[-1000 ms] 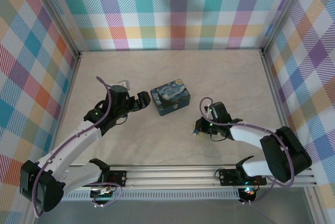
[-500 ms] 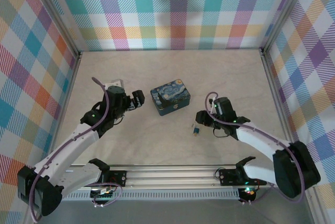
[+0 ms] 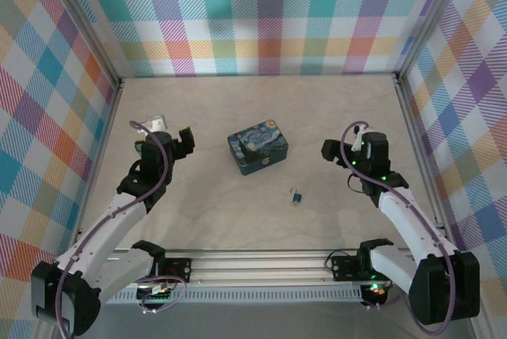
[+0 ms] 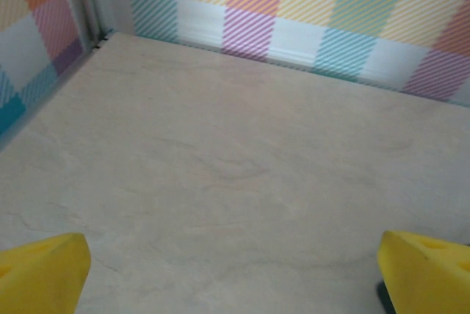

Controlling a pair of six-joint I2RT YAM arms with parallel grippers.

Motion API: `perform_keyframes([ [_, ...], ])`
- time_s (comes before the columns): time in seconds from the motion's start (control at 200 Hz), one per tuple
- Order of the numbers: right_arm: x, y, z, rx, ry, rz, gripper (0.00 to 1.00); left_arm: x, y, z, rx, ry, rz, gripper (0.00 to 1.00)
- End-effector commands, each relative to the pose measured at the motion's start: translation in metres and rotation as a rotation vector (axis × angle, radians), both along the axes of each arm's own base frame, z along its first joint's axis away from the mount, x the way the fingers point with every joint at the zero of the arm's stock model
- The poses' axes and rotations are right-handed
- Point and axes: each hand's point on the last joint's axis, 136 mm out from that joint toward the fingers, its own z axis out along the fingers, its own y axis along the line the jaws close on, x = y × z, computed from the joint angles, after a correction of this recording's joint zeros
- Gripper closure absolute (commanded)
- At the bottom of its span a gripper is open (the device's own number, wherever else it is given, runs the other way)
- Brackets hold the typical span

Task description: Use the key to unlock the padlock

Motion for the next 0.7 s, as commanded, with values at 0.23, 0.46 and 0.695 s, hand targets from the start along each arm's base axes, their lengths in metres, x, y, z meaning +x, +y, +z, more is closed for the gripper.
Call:
perform_keyframes([
  [0.23,0.034,-0.046,-0.022,-0.232,-0.177,-0.007,0.00,0.014,0.035,-0.050,0.077,0.035,0.057,0.00],
  [0.46,0.054,-0.050,-0.038,-0.231,-0.277,-0.002,0.00,0.024,0.037,-0.085,0.091,0.055,0.034,0.00],
  [0.695,0.058,-0.049,-0.046,-0.242,-0.336,0.021,0.00,0.037,0.029,-0.105,0.090,0.064,-0.027,0.00],
])
